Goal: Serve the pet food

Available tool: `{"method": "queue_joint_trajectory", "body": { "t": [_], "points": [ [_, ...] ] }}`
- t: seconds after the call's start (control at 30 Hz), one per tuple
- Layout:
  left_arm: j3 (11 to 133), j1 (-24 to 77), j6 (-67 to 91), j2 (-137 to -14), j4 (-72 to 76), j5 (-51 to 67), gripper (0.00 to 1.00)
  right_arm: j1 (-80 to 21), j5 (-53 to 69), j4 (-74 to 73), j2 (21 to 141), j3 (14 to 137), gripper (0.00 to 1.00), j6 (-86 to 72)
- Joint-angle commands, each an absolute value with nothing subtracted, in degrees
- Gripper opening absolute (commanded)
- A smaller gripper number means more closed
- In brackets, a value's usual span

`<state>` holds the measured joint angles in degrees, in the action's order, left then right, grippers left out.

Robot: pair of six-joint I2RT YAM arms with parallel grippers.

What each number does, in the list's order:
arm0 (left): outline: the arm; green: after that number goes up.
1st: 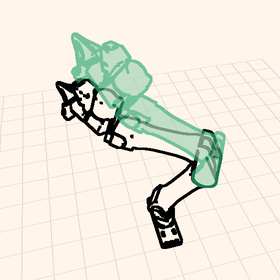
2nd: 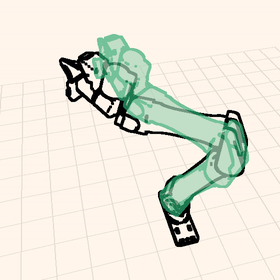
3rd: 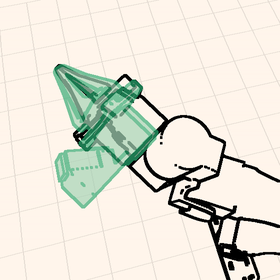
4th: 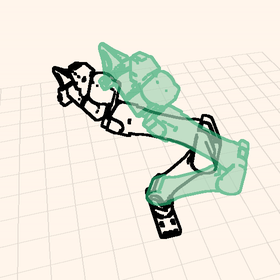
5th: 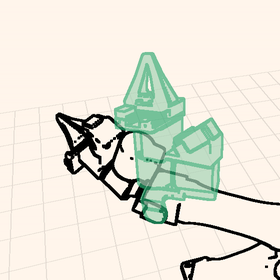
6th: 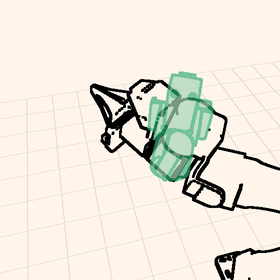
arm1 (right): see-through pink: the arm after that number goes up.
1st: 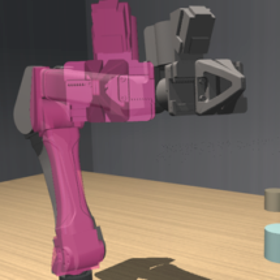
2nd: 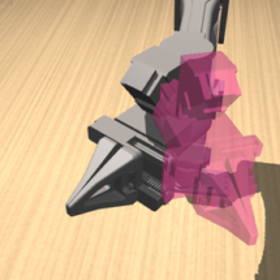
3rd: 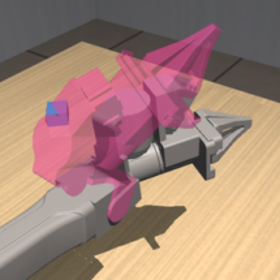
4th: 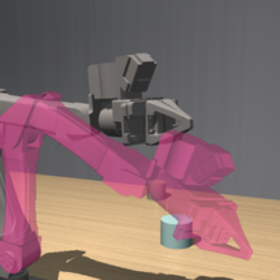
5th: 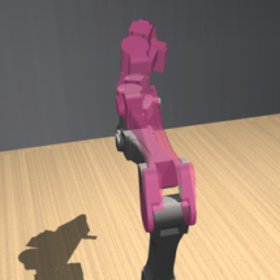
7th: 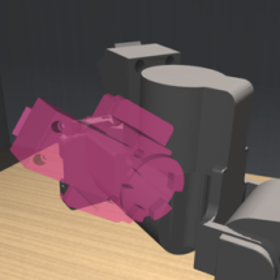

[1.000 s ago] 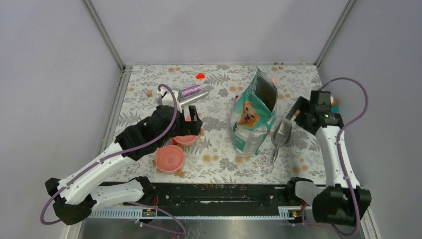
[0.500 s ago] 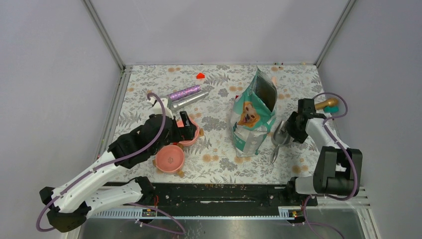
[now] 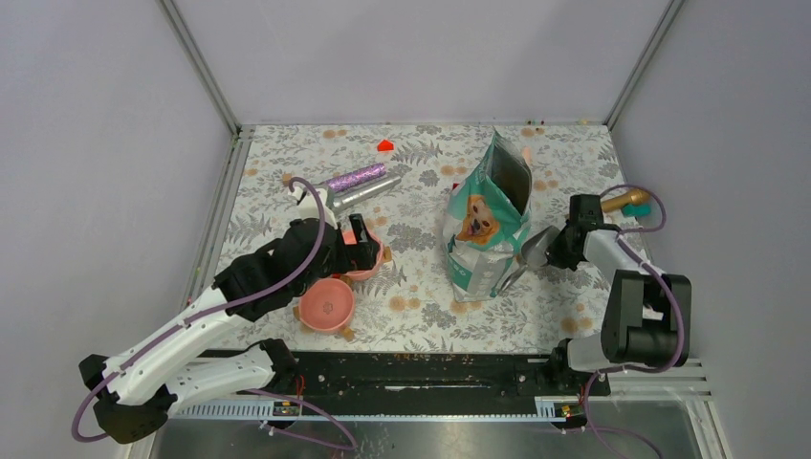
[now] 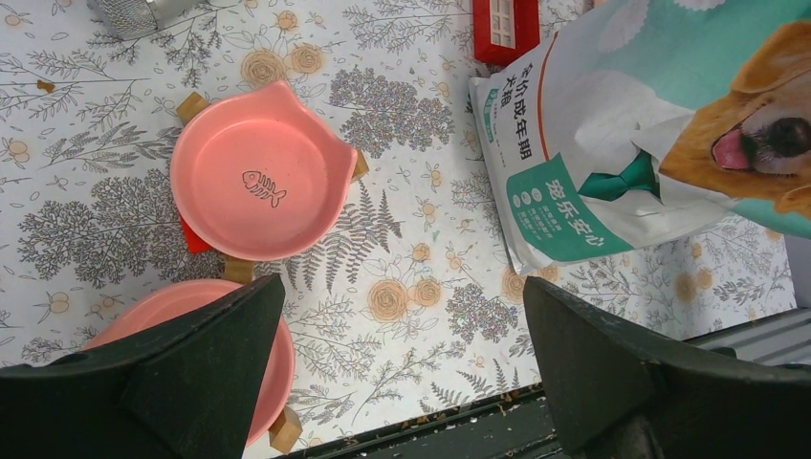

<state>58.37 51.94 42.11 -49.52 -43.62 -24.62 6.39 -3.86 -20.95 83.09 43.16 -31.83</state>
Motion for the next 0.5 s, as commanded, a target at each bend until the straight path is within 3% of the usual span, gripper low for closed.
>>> {"method": "queue_joint_trajectory", "body": {
  "t": [0.0,0.3,0.47],
  "points": [
    [58.7,52.0,42.7,-48.1,-40.9,-24.2,0.99,6.5,-6.7,-20.6,74.6,42.0,0.0,-32.3],
    [59.0,52.1,40.0,-48.1,-35.7,-16.1,0.99,6.6,-10.1,-34.1,52.7,49.3,0.0,-29.1],
    [60.2,52.1,37.3,-49.0,-25.6,-9.0,0.99,6.6,-12.0,-39.8,42.5,58.4,0.0,-32.4]
  ]
}}
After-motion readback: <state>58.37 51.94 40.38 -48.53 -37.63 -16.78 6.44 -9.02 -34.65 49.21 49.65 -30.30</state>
